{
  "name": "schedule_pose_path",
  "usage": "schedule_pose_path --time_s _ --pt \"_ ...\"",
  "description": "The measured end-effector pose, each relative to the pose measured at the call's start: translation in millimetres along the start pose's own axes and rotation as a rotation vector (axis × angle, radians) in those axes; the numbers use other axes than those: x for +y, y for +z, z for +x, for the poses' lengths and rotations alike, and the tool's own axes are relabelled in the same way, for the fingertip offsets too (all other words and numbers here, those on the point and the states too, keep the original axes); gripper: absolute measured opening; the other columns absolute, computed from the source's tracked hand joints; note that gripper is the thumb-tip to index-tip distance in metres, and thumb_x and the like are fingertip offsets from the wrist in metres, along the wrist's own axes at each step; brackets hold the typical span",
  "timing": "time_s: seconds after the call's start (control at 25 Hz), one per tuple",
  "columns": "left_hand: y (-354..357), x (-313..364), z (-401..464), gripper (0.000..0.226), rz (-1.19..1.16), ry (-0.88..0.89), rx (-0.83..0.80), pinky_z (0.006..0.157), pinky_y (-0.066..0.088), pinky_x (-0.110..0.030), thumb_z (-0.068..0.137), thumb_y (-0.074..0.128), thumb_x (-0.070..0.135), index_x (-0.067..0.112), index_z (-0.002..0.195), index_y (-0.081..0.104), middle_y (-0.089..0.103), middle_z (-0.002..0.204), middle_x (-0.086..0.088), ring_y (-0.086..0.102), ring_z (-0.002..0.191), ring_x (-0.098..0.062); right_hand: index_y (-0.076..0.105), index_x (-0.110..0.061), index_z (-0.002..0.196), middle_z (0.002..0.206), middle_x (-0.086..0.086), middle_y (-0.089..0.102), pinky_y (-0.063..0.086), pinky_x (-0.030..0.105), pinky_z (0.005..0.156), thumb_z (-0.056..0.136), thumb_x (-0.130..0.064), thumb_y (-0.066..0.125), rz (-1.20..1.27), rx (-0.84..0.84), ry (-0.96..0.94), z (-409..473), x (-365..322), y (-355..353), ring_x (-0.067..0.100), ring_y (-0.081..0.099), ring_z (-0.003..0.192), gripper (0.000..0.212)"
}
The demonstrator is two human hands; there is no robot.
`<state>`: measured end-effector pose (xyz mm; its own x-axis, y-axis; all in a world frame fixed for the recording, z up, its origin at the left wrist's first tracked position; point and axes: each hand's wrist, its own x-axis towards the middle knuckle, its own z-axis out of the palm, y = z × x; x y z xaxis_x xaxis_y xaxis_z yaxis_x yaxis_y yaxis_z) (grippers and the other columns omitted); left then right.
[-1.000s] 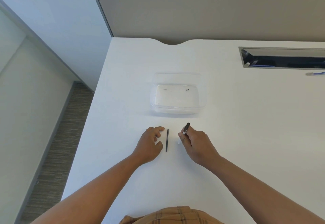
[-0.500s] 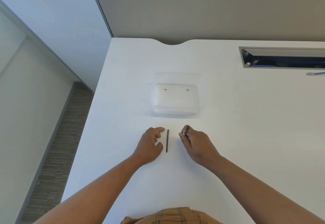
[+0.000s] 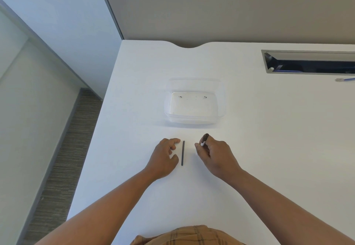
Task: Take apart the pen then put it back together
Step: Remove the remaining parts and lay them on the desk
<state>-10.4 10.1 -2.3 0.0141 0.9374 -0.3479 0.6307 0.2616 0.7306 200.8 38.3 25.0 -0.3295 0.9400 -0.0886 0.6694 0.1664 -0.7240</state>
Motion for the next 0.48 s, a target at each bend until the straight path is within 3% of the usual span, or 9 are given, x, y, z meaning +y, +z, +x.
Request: schedule_pose_path --time_s 0.2,0.36,0.48 --pt "0.2 -0.4 -0.1 0.053 0.003 0.008 0.002 0.074 0.038 -0.003 0.086 0.061 0.003 0.02 0.136 0.057 0.053 0.108 0.003 0.051 0.087 -0.004 0.054 -0.019 0.086 0.066 -0.004 0.055 0.043 0.033 0.059 0.104 -0.048 0.031 -0.041 0.078 -0.11 2.0 -15.6 -7.0 0.018 0.046 0.061 0.041" --pt "0.8 -1.3 -0.2 0.053 -0.001 0.004 -0.001 0.073 0.038 -0.001 0.086 0.061 0.004 0.021 0.136 0.057 0.053 0.109 0.003 0.051 0.087 -0.003 0.057 -0.011 0.093 0.066 -0.002 0.057 0.046 0.038 0.063 0.107 -0.036 0.037 -0.074 -0.019 -0.062 0.8 -6.5 3.8 0.027 0.05 0.061 0.035" --pt "1.3 -2.3 -0.4 0.053 -0.003 0.004 0.0 0.074 0.037 -0.003 0.086 0.061 0.004 0.021 0.136 0.057 0.053 0.109 0.003 0.051 0.087 -0.004 0.057 -0.013 0.093 0.066 0.008 0.065 0.052 0.044 0.066 0.107 -0.039 0.038 -0.012 -0.084 0.002 4.4 -0.7 8.7 0.032 0.061 0.064 0.035"
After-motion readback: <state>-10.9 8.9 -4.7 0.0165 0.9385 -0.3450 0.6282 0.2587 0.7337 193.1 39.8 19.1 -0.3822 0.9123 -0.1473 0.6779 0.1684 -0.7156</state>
